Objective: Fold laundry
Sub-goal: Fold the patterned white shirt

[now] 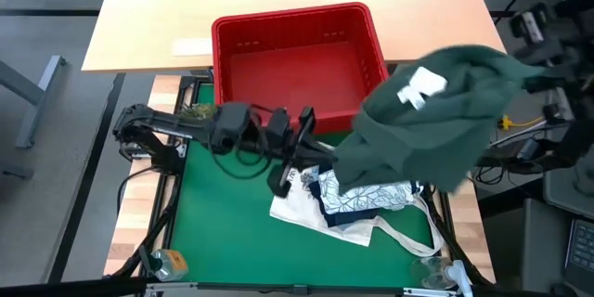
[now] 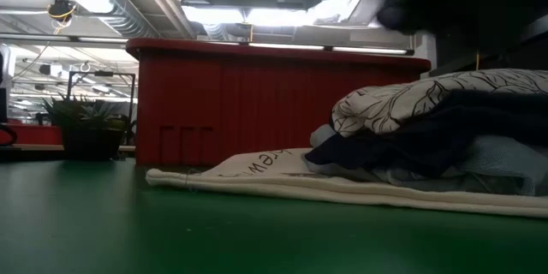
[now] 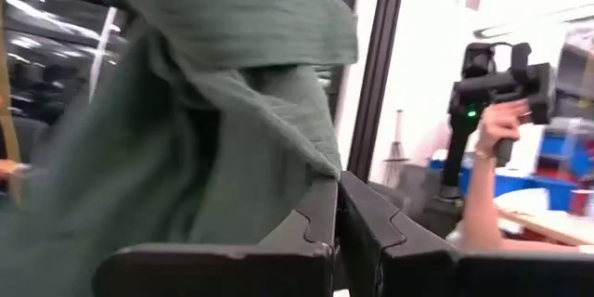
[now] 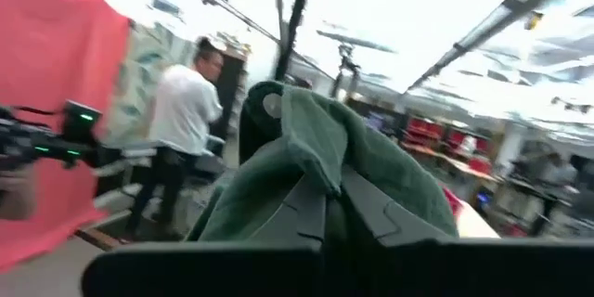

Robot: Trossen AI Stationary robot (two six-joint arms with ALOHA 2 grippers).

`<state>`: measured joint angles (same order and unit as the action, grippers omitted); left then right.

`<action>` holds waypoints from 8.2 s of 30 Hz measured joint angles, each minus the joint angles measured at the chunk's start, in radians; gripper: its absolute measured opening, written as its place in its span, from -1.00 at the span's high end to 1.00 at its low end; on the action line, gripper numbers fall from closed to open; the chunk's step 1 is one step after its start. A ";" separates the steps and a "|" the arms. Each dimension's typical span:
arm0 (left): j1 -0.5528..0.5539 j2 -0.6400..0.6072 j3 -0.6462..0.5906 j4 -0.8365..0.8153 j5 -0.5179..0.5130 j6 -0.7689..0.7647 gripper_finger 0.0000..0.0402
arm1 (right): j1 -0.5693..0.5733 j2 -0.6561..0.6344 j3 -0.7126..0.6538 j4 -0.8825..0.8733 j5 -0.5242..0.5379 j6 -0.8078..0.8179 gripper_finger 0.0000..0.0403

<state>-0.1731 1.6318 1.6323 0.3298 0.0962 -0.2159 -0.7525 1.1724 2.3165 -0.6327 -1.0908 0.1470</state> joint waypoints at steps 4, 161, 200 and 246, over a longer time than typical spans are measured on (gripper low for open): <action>-0.092 0.000 0.029 -0.021 -0.169 0.066 1.00 | 0.000 -0.025 0.000 0.075 -0.027 0.118 0.97; -0.687 0.117 0.032 -1.743 -0.480 -1.641 1.00 | 1.162 -0.203 -1.344 -0.448 1.265 0.527 0.05; -0.687 0.117 0.032 -1.742 -0.533 -1.633 1.00 | 1.387 0.193 -1.350 -0.511 1.383 0.583 0.24; -0.687 0.117 0.032 -1.748 -0.557 -1.639 1.00 | 1.387 0.193 -1.251 -0.700 1.415 0.578 0.90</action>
<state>-0.8604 1.7493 1.6638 -1.4179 -0.4610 -1.8547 0.6346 1.3655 1.0658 -1.3327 0.3244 0.7248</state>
